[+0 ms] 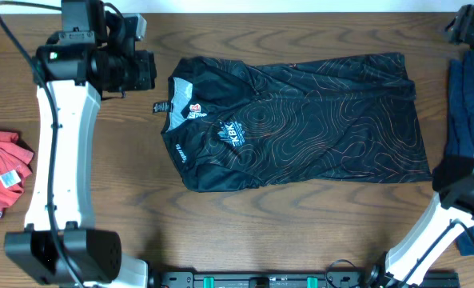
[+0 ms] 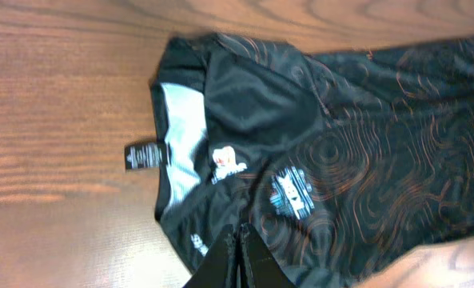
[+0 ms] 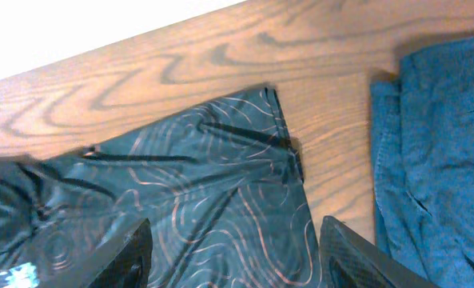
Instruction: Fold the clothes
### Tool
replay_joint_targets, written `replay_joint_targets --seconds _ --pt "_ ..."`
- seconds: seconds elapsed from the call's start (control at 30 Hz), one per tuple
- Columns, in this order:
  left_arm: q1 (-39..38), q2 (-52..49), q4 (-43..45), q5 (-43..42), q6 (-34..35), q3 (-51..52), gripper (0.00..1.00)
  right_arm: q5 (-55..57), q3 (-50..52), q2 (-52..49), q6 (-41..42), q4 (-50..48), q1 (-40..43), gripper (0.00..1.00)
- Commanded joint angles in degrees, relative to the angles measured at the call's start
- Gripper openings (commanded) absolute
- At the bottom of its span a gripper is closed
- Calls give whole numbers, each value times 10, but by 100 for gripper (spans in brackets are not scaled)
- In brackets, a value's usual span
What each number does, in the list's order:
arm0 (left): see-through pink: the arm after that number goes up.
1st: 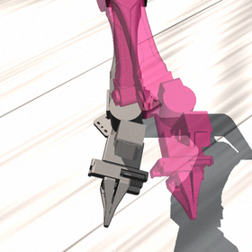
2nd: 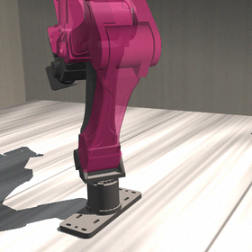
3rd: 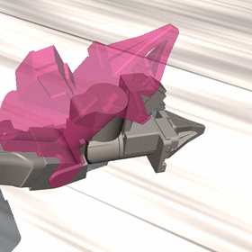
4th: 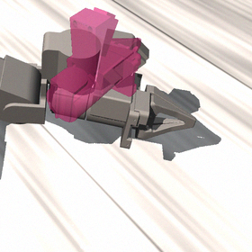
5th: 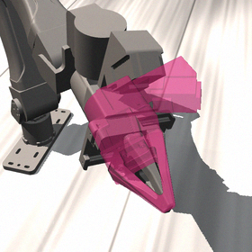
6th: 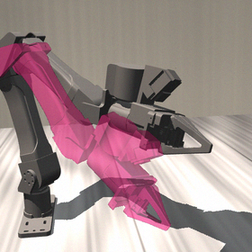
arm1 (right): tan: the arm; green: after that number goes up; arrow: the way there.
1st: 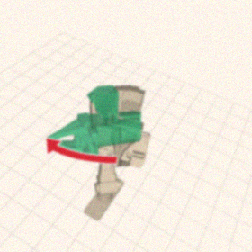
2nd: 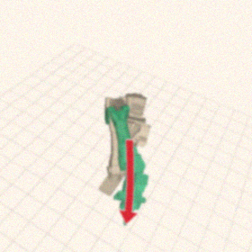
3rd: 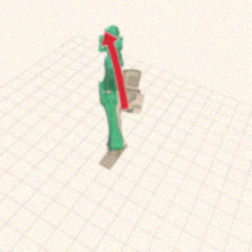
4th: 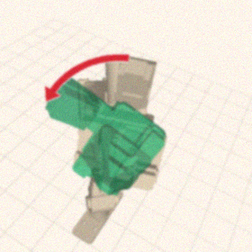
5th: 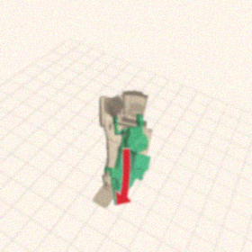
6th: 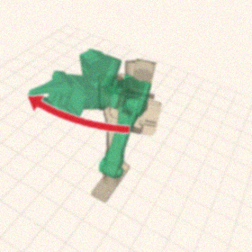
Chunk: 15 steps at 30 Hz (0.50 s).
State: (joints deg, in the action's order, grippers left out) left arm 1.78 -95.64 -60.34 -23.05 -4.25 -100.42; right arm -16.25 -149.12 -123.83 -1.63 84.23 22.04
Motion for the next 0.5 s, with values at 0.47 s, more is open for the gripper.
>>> replay_joint_targets --seconds 0.47 --pt "-76 86 -3 21 17 155 6 25 192 66 68 130 -25 70"
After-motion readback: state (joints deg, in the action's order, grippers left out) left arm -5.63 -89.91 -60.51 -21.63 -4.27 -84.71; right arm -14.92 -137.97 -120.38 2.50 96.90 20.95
